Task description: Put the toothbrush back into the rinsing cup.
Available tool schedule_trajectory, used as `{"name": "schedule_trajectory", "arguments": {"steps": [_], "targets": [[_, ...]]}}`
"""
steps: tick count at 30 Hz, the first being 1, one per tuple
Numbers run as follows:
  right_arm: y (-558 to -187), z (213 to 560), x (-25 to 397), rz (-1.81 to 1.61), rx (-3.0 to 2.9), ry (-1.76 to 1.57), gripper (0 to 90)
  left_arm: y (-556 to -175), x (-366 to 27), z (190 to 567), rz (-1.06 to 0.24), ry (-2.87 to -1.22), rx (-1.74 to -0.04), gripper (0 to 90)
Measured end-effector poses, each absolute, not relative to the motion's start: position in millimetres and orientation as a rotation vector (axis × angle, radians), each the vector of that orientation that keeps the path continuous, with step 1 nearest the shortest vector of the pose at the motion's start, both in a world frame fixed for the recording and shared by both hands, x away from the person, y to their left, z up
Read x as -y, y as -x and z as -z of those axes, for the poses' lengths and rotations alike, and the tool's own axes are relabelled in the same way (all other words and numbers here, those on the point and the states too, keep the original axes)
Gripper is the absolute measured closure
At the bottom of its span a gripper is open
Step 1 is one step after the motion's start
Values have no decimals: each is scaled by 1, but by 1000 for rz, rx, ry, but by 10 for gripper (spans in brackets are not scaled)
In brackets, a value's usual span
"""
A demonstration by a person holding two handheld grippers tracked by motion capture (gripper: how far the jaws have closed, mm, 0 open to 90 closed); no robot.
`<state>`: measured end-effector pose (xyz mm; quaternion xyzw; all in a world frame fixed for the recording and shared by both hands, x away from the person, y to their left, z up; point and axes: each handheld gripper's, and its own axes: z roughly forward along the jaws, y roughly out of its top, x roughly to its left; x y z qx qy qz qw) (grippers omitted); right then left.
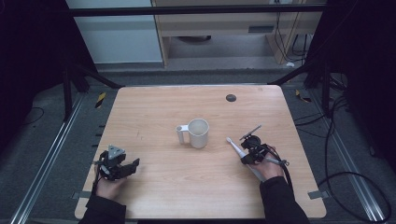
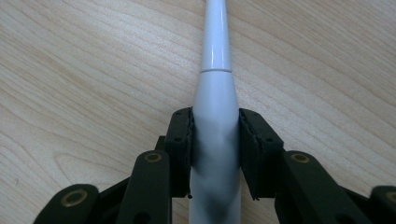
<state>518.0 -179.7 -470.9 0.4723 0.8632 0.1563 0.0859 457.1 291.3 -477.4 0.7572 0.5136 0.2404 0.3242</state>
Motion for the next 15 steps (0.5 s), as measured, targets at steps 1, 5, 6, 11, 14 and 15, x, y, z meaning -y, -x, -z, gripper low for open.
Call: {"name": "schedule_trajectory", "arguments": {"steps": [1, 5, 6, 11, 14, 15], "targets": [[-518, 471, 180, -466, -2575, -1410, 666, -457, -291, 477, -631, -1986, -1347, 372], [-517, 469, 179, -465, -2575, -1438, 669, -457, -291, 477, -630, -1986, -1348, 372], [-517, 469, 179, -465, -2577, -1439, 669, -457, -291, 477, -630, -1986, -1348, 372], [-512, 462, 182, -515, -2563, -1444, 671, -457, -291, 477, -630, -1986, -1349, 372], [-509, 455, 184, -533, -2545, -1440, 672, -457, -291, 477, -630, -1986, -1349, 372], [-507, 452, 184, -552, -2531, -1438, 672, -457, -291, 477, -631, -1986, -1349, 373]]}}
